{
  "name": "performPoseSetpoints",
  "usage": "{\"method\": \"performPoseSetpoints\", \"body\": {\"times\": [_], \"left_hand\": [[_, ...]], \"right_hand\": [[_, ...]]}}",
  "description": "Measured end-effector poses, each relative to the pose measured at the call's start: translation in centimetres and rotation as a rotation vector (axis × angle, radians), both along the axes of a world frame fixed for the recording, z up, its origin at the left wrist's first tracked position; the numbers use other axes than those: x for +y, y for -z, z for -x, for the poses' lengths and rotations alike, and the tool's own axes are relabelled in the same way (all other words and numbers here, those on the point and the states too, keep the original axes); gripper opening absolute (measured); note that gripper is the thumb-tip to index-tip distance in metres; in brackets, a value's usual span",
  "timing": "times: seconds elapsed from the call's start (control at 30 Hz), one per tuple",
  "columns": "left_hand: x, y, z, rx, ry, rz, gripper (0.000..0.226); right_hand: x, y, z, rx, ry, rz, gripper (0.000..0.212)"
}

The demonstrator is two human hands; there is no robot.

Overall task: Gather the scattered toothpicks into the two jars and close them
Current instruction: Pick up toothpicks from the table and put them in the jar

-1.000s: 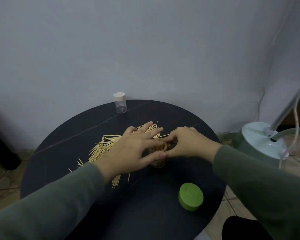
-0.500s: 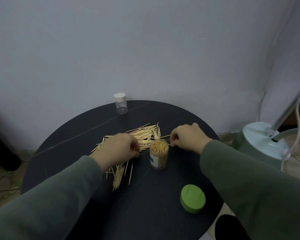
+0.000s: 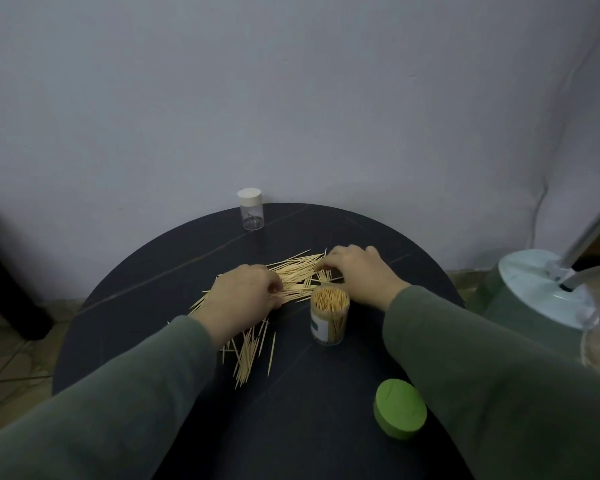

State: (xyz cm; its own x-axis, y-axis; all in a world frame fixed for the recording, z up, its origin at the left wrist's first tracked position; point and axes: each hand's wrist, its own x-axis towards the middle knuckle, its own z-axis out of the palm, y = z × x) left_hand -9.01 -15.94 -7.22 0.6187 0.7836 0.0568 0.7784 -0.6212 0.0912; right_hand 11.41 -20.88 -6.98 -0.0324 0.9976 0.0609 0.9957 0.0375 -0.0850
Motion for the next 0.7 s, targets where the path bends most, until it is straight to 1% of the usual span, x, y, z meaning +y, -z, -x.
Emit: {"method": "performPoseSetpoints", "body": {"times": [0.1, 0.23, 0.37, 0.47, 0.63, 0.7], "left_hand": [[-0.01, -0.01, -0.09, 0.028, 0.008, -0.015, 0.032], [0.06, 0.09, -0.21, 0.076, 0.016, -0.057, 0.03], [0.0, 0.12, -0.19, 0.086, 0.022, -0.085, 0.027], [0.02, 0.11, -0.03, 0.077, 0.011, -0.097, 0.025], [0.09, 0.15, -0.15, 0.064, 0.008, -0.082, 0.029], [-0.07, 0.22, -0.36, 0.067, 0.009, -0.076, 0.03]], "right_hand": [[0.32, 0.06, 0.39, -0.04, -0.044, 0.02, 0.041], [0.74, 0.05, 0.79, -0.014, -0.083, 0.014, 0.032], [0.89, -0.01, 0.79, -0.011, -0.083, 0.001, 0.03], [0.73, -0.06, 0.49, -0.071, -0.103, -0.013, 0.032], [0.46, -0.1, 0.22, -0.131, -0.243, 0.048, 0.044], [0.5, -0.1, 0.33, -0.13, -0.251, 0.059, 0.043]]}}
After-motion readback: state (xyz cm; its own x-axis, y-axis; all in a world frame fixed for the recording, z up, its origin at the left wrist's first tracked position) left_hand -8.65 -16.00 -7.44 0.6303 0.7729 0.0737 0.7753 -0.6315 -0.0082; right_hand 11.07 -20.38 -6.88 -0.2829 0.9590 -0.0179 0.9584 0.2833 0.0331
